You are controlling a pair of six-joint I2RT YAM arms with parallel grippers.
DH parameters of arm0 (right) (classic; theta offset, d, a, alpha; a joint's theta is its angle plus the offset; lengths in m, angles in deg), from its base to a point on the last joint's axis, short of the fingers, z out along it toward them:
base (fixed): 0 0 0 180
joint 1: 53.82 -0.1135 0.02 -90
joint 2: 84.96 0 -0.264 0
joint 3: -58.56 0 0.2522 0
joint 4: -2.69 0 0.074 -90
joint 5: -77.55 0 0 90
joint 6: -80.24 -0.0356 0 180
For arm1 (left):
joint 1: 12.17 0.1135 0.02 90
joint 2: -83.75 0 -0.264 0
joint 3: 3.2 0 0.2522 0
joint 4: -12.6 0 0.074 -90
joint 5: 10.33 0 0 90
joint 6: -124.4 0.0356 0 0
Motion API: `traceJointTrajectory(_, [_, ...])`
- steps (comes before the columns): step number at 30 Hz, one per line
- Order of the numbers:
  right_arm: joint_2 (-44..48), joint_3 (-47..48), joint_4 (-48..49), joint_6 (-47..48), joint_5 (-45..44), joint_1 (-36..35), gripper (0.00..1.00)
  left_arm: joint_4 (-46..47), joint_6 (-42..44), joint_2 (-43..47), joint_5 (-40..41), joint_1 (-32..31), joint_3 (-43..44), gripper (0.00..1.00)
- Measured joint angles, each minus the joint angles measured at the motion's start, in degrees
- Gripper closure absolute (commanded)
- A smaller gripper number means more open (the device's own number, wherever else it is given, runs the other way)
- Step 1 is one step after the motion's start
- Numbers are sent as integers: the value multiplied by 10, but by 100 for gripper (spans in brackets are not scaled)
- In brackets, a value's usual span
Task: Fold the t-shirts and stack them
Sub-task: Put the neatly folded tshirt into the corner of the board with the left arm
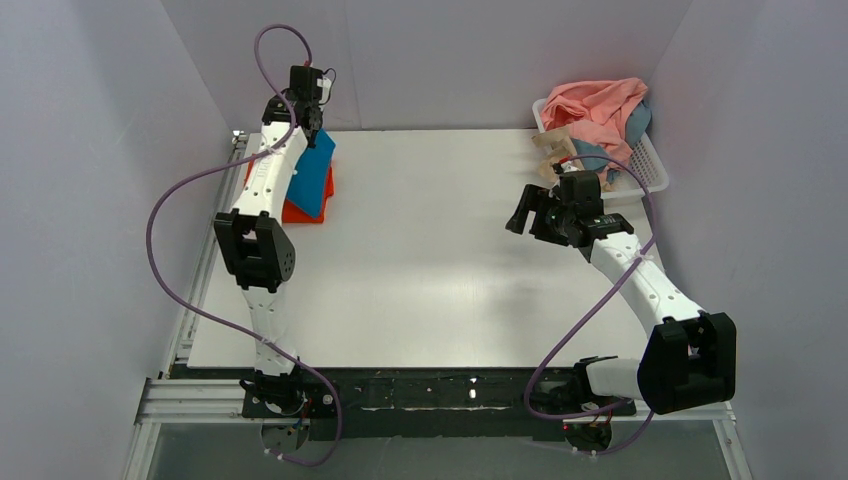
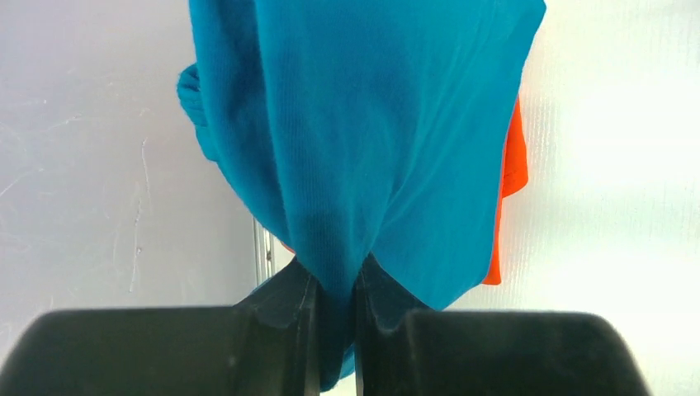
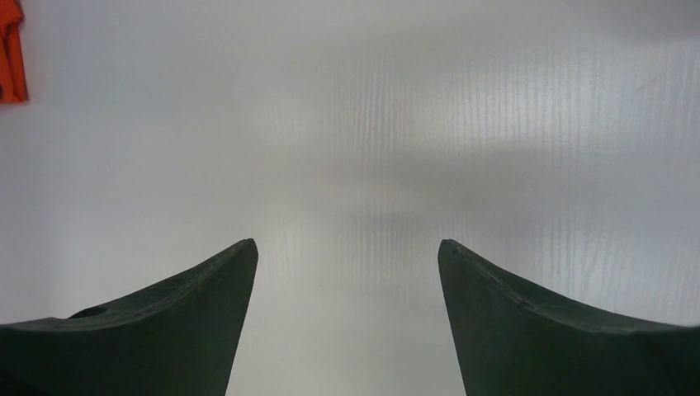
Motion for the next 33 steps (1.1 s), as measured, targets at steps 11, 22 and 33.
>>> traceJointTrajectory(11, [0, 7, -9, -1, -3, 0, 12, 25, -13, -11, -27, 30, -58, 100])
traceJointTrajectory(22, [0, 15, -19, -1, -5, 0, 12, -17, -72, -12, -70, 39, 1, 100])
traceJointTrajectory(33, [21, 14, -18, 0, -4, 0, 12, -74, -133, -9, -96, -8, 32, 100])
